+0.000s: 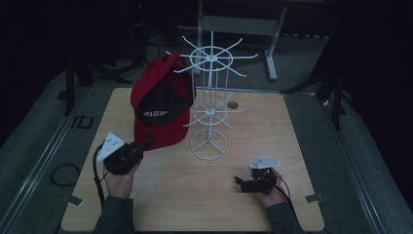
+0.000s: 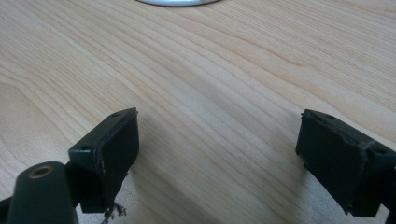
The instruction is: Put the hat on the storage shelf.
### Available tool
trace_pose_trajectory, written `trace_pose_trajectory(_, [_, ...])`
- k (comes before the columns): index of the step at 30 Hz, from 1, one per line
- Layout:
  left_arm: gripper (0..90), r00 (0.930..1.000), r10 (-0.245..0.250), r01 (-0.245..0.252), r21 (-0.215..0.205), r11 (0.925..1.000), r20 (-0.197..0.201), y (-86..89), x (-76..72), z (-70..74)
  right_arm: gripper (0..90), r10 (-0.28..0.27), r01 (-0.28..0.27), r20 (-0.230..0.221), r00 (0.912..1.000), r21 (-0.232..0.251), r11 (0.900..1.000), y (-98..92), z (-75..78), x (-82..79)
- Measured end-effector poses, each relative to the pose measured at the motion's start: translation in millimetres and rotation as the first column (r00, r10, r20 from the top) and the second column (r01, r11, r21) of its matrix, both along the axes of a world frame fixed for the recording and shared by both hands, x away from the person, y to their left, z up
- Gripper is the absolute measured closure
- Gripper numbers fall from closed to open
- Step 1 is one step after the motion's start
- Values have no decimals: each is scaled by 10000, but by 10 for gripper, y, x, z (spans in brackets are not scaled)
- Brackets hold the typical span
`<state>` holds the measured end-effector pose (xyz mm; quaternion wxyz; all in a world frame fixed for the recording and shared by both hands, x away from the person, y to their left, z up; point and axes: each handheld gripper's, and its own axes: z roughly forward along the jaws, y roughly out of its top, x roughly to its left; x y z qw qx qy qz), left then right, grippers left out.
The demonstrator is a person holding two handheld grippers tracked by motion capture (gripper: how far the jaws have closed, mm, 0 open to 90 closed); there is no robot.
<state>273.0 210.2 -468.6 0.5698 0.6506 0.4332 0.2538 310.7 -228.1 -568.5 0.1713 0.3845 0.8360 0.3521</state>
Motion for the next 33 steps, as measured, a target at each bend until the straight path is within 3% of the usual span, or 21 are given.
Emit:
trace_pose_trajectory(4, [816,9998,-169,168,158,9997,55,-70,-4,-3,131,-3,3,0,10000,5,10000,0,0,0])
trace_pose_trajectory(7, [823,9994,-305,297,552,9980,134,-135,-13,7,131,-5,5,9,10000,8,10000,0,0,1])
trace_pose_trajectory(12, [822,9986,-509,500,689,9964,118,-108,-17,18,131,0,0,26,10000,1,10000,-1,-1,2])
trace_pose_trajectory(15, [750,9984,-558,552,707,9960,55,-100,-15,7,131,-15,15,5,10000,14,10000,1,0,0])
trace_pose_trajectory(20, [623,9982,-606,607,575,9965,-37,-71,-3,20,131,-15,15,-10,10000,10,10000,1,0,-1])
trace_pose_trajectory(26, [474,9968,-566,588,373,9976,-565,-30,30,33,132,-29,29,-27,10000,20,10000,2,0,-2])
trace_pose_trajectory(33, [434,9940,-403,414,86,9991,-1016,44,67,-16,131,-14,14,-28,10000,7,10000,1,1,-4])
